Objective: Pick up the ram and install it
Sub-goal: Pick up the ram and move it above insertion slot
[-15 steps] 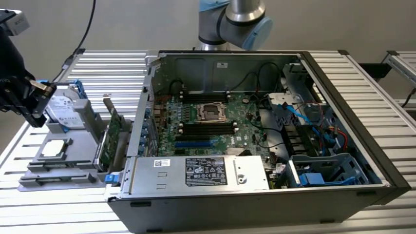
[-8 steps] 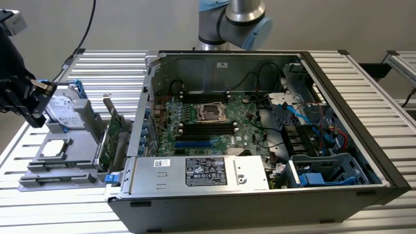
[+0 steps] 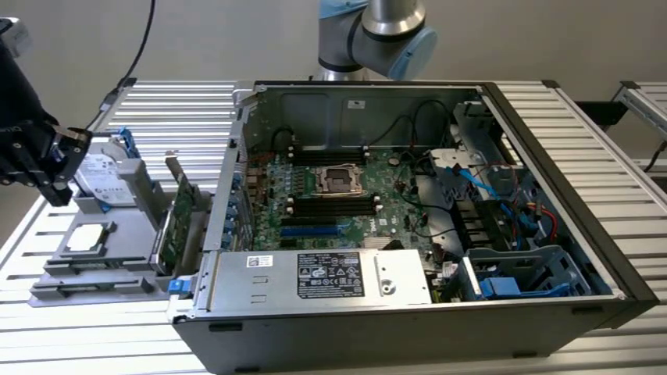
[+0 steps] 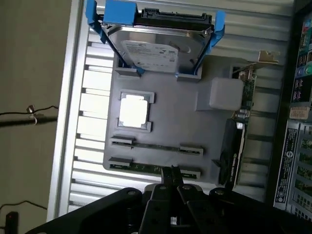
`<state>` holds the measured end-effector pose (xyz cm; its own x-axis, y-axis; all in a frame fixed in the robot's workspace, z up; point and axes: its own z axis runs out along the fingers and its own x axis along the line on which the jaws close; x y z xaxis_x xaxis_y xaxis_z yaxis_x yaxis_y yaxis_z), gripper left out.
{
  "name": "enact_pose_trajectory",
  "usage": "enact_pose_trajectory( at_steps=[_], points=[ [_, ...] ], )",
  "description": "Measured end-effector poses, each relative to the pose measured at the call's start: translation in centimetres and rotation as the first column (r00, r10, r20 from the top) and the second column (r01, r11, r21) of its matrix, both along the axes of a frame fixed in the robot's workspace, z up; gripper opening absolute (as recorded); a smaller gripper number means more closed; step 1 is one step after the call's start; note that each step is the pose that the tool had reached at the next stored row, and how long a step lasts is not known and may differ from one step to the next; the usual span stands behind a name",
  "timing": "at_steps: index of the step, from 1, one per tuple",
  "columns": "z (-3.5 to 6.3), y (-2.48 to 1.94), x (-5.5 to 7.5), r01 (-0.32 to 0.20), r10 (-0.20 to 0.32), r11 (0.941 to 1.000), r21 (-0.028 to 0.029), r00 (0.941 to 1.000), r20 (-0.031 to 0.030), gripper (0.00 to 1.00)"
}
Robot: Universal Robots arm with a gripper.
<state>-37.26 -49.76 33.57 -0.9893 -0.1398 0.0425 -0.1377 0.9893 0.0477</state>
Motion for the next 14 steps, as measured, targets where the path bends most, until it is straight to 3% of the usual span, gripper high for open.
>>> enact_pose_trajectory(
  at_steps=[4,7,10,14],
  points=[
    [-0.20,0.00,0.00,-0.073,0.073,0.9973,0.0001,0.9973,0.0001,0.11],
    [-0.34,0.00,0.00,-0.127,0.127,0.9919,0.0002,0.9919,0.0002,0.11],
    [-0.52,0.00,-0.01,-0.181,0.181,0.9835,0.0001,0.9835,0.0002,0.11],
    [-0.76,0.00,0.00,-0.252,0.252,0.9678,0.0001,0.9678,0.0001,0.11]
  ],
)
